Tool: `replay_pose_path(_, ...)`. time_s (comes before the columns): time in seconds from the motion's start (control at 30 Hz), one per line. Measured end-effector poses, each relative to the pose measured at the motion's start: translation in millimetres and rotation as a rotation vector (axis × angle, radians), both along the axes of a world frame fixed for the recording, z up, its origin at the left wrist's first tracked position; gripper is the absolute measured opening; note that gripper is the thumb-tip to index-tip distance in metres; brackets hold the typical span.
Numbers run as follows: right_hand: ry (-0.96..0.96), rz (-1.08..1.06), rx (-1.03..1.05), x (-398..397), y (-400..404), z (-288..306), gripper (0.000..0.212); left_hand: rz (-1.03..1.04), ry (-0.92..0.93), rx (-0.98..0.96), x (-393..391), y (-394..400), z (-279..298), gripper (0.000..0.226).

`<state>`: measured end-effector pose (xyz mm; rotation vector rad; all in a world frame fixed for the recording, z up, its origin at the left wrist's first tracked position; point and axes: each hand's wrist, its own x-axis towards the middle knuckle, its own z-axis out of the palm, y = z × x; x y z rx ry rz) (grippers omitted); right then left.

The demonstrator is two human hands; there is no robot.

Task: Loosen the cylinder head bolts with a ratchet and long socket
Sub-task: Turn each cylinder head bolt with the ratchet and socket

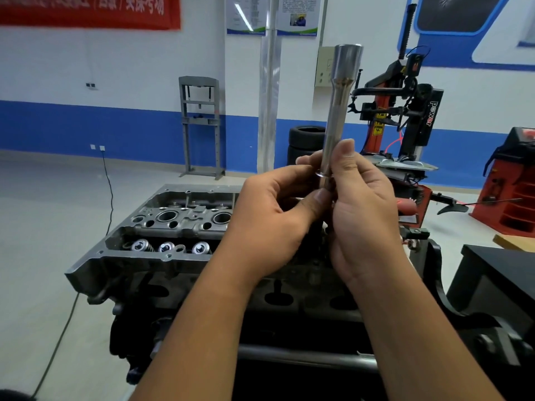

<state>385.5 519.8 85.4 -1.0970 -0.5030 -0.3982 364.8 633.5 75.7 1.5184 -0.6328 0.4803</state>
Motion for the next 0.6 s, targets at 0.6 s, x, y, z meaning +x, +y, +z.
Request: replay_pose_path(0.6,0.004,0.033,0.033,-2.8,-1.5,0.8,0.057,0.157,-0.013,-0.010,-1.5,0.4,0.5,0.026)
